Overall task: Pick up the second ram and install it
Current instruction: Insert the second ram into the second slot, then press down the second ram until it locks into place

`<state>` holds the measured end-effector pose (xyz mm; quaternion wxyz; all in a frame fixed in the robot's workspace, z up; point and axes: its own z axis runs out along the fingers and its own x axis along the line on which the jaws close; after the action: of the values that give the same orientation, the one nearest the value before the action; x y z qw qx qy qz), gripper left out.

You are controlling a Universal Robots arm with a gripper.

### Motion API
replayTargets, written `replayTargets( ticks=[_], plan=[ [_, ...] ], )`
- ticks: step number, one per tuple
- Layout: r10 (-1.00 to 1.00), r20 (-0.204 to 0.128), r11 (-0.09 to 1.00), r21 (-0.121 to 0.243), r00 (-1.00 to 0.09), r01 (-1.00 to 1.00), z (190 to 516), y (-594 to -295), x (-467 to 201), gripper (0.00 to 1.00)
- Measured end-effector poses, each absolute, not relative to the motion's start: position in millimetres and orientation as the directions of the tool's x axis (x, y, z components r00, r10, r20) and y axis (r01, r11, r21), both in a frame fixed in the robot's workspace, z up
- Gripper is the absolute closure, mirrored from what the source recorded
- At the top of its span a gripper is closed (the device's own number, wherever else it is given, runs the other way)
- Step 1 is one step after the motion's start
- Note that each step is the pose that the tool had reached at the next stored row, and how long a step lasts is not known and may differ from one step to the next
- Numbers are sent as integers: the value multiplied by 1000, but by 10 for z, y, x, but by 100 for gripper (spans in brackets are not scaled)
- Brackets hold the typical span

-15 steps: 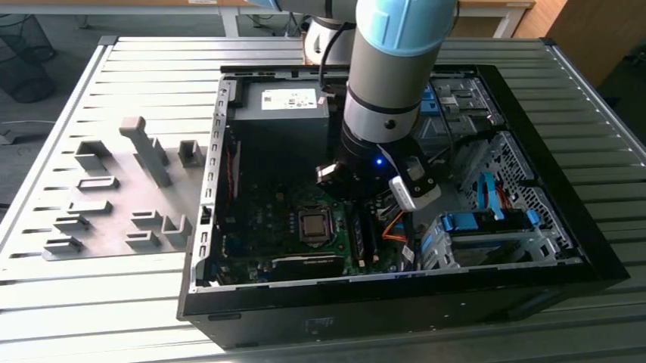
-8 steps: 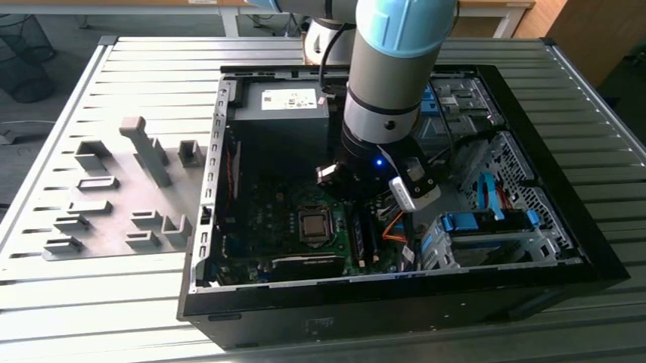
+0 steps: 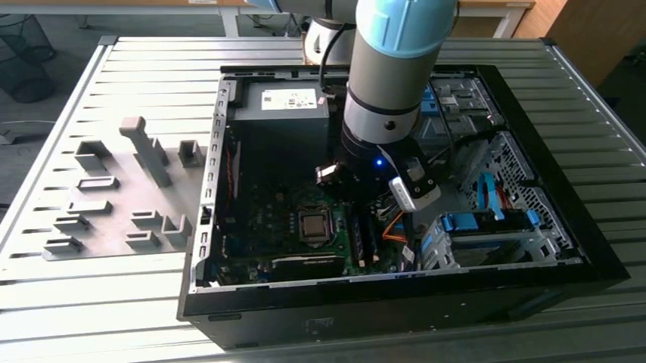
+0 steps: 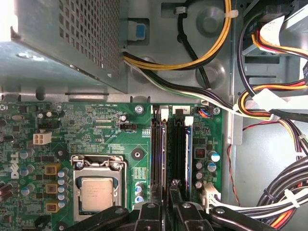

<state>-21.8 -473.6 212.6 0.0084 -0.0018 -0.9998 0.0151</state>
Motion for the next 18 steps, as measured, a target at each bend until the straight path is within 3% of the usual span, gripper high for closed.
replayTargets(
  ticks=[14,18],
  plan=[
    [4,17,999,-39,-1000,3,2347,-4735,-218,79],
    [4,17,999,-39,-1000,3,2349,-4735,-218,87]
  ],
)
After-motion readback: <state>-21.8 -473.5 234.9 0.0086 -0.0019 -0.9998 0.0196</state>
